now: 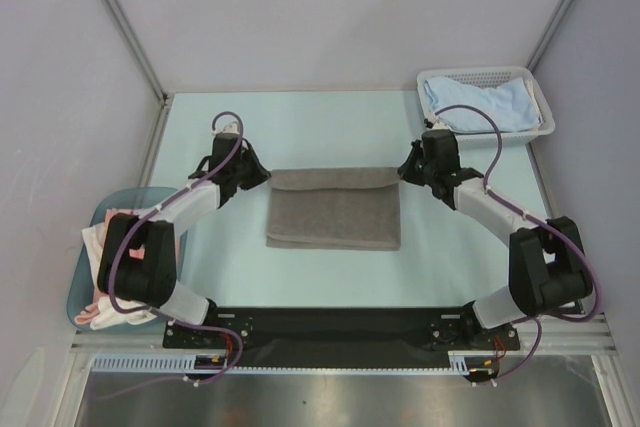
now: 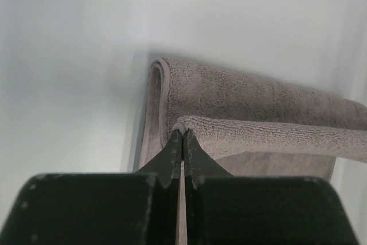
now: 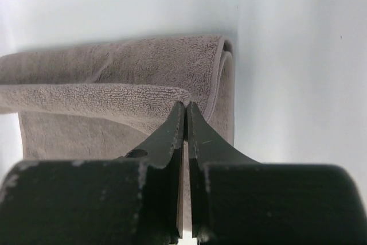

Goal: Fold and stack the towels
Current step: Fold the towel

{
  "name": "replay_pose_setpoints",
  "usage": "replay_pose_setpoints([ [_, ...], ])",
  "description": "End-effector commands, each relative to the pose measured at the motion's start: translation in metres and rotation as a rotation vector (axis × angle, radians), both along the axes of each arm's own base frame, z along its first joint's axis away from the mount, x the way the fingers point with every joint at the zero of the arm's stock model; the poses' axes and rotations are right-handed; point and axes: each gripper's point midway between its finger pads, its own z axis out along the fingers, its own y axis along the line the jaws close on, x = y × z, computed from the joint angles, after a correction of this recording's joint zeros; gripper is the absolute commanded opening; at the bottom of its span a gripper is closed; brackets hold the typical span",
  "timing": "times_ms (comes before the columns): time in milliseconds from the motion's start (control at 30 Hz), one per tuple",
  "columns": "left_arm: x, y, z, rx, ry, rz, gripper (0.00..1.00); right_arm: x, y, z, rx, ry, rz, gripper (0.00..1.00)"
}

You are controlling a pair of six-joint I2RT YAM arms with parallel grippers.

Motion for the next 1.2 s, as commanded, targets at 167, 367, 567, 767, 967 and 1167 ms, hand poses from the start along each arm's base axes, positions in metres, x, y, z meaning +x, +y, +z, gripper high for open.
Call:
replay_pose_setpoints([
  [167,-0.029,0.005,0.009,-0.002,-0.062,0.04,0.0,-0.036,-0.008,-0.007,-0.005,-0.003,-0.042,0.0],
  [367,-0.047,0.009,0.013,-0.002,-0.077,0.042,0.0,-0.055,-0.004,-0.011,-0.005,-0.001,-0.027,0.0],
  [567,-0.062,0.009,0.015,0.007,-0.087,0.025,0.0,-0.068,-0.003,-0.01,-0.007,-0.002,-0.016,0.0],
  [767,-0.073,0.008,0.013,-0.001,-0.088,0.012,0.0,-0.076,-0.006,-0.011,-0.016,-0.001,-0.019,0.0],
  [967,-0.086,0.008,-0.002,-0.005,-0.065,-0.005,0.0,-0.087,-0.008,-0.017,-0.007,0.006,-0.019,0.0],
  [1167,-0.095,0.008,-0.012,-0.01,-0.05,-0.009,0.0,-0.096,-0.009,-0.025,-0.007,0.024,-0.014,0.0],
])
